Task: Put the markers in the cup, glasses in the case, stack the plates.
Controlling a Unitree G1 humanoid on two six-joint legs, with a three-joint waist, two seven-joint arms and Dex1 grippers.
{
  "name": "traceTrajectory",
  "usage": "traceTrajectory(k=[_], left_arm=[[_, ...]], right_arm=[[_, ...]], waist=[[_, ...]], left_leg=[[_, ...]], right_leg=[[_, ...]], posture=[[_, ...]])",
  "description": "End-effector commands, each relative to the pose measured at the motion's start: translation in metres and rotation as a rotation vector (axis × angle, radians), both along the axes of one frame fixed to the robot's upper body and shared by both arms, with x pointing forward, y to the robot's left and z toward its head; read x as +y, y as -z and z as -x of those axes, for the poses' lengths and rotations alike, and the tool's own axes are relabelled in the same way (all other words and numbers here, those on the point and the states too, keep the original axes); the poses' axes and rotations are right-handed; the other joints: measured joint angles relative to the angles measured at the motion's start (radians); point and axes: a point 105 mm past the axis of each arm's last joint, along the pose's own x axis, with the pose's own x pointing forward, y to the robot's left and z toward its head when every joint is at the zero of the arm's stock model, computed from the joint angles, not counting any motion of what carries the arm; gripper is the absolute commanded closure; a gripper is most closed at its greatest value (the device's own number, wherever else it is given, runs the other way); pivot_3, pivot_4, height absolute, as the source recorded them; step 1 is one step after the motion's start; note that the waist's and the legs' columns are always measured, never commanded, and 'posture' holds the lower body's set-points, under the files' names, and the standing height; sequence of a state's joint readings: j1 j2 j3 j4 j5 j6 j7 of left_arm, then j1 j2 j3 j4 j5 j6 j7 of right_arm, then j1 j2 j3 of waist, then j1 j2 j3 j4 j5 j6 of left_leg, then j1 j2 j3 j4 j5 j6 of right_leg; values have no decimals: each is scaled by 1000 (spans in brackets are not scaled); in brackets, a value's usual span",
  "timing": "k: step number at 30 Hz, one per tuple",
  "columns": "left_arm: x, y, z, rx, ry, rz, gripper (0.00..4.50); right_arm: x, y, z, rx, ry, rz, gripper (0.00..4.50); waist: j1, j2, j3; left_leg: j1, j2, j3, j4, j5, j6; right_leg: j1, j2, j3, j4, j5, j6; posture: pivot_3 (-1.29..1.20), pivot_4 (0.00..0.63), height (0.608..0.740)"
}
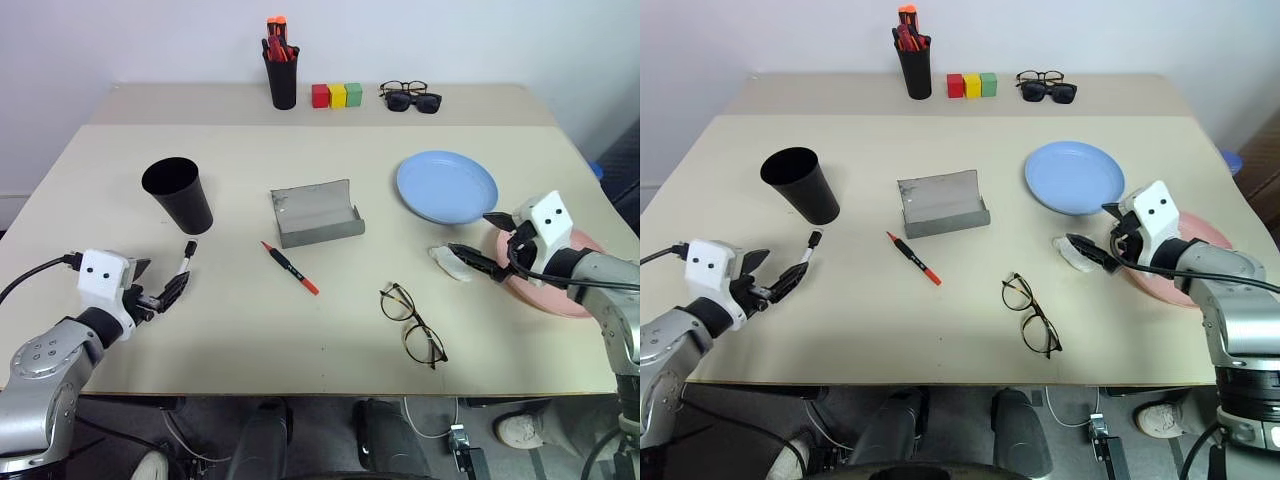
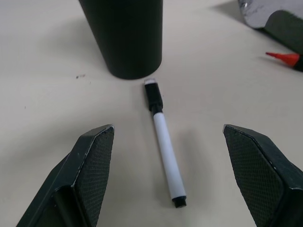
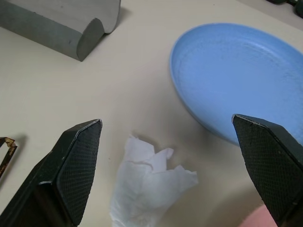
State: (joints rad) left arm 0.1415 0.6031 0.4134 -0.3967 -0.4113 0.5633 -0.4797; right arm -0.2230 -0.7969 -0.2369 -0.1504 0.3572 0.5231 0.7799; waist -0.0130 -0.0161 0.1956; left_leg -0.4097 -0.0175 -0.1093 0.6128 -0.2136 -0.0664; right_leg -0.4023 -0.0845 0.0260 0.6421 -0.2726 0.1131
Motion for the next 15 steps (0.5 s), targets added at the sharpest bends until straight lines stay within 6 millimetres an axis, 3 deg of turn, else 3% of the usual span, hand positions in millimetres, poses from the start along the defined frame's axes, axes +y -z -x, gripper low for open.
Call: traceTrajectory(k=[1,2,7,10,15], left_arm=[[0,-12,-4,-50,-20,-26,739],[1,-11,-5,-49,-28,-30,739],[0,-14,-17,-55,-85,-7,739],[-1,-5,-32,48,-161,-31,34],[-9,-4,-54,178,-252,61,34]], right_arm=[[12,-14,-4,-68,-40,-9,0],[14,-13,-4,-69,-46,-13,0],[59,-10,-3,-79,-188,-35,0],[111,-9,3,-95,-336,-79,0],[170,-12,20,-108,-498,-153,0]], waist=[[-1,0,0],[-2,0,0],[-3,0,0],[-3,0,0],[-3,-1,0]], left_leg=[[0,0,0,0,0,0],[0,0,0,0,0,0],[0,0,0,0,0,0],[0,0,-1,0,0,0],[0,0,-2,1,0,0]], right_leg=[[0,0,0,0,0,0],[0,0,0,0,0,0],[0,0,0,1,1,1],[0,1,0,1,2,4],[0,2,-1,3,2,4]], posture=[[0,150,740],[0,150,740],[0,150,740],[0,150,740],[0,150,740]])
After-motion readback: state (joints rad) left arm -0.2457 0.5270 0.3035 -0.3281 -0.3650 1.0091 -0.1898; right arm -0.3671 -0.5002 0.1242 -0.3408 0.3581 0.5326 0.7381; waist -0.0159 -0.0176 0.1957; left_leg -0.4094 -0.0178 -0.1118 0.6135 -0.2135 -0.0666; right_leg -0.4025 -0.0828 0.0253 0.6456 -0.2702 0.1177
